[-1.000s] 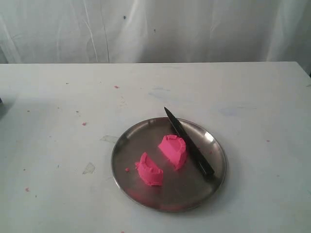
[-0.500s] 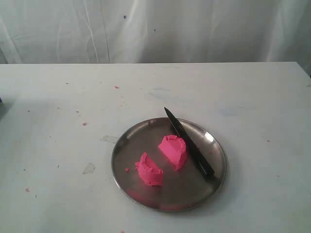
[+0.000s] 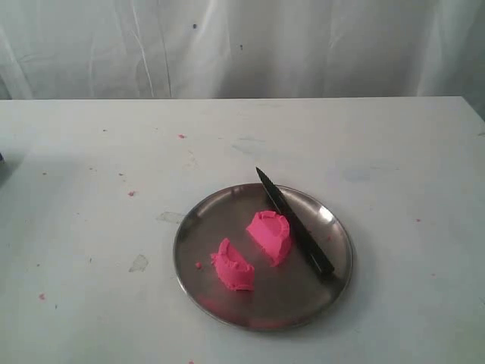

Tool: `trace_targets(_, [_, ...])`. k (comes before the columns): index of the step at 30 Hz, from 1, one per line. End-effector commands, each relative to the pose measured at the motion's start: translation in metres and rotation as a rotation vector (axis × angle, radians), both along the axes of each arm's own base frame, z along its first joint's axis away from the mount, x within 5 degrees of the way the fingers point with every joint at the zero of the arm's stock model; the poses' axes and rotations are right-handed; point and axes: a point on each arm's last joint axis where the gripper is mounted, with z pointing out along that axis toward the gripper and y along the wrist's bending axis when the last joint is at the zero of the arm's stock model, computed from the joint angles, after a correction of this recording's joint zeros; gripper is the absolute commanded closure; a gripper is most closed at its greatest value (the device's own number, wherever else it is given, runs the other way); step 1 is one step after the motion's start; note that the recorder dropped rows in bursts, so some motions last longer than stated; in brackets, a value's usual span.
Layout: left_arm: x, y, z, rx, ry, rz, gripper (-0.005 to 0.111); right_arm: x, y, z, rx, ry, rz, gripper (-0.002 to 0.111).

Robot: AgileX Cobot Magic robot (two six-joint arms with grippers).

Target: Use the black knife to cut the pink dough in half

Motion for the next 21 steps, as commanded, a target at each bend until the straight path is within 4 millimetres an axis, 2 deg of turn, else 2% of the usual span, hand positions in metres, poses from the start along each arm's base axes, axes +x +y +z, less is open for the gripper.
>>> trace_targets(1, [0.005, -0.015, 0.013, -0.398, -0.198, -0.109, 0.107, 0.0, 0.0, 0.001, 0.001, -0.013, 0.0, 0.108])
trace_targets(3, [0.012, -0.008, 0.013, -0.413, -0.342, -0.044, 0.107, 0.0, 0.0, 0.001, 0.001, -0.013, 0.0, 0.108])
trace_targets(6, [0.02, 0.008, 0.003, -0.326, -0.504, 0.106, 0.107, 0.0, 0.0, 0.001, 0.001, -0.013, 0.0, 0.108])
trace_targets(10, [0.029, 0.016, -0.023, -0.272, -0.511, 0.186, 0.107, 0.0, 0.0, 0.001, 0.001, -0.013, 0.0, 0.108])
trace_targets(14, [0.037, 0.009, -0.061, -0.173, -0.303, 0.138, 0.107, 0.0, 0.0, 0.001, 0.001, -0.013, 0.0, 0.108])
trace_targets(16, [0.04, 0.008, -0.085, -0.235, -0.163, 0.139, 0.107, 0.0, 0.0, 0.001, 0.001, -0.013, 0.0, 0.108])
trace_targets(18, [0.037, 0.007, -0.104, -0.391, 0.032, 0.192, 0.107, 0.0, 0.0, 0.001, 0.001, -0.013, 0.0, 0.108])
trace_targets(20, [0.034, 0.005, -0.115, -0.486, 0.162, 0.227, 0.107, 0.0, 0.0, 0.001, 0.001, -0.013, 0.0, 0.108])
trace_targets(21, [0.033, 0.005, -0.117, -0.472, 0.178, 0.227, 0.107, 0.0, 0.0, 0.001, 0.001, -0.013, 0.0, 0.108])
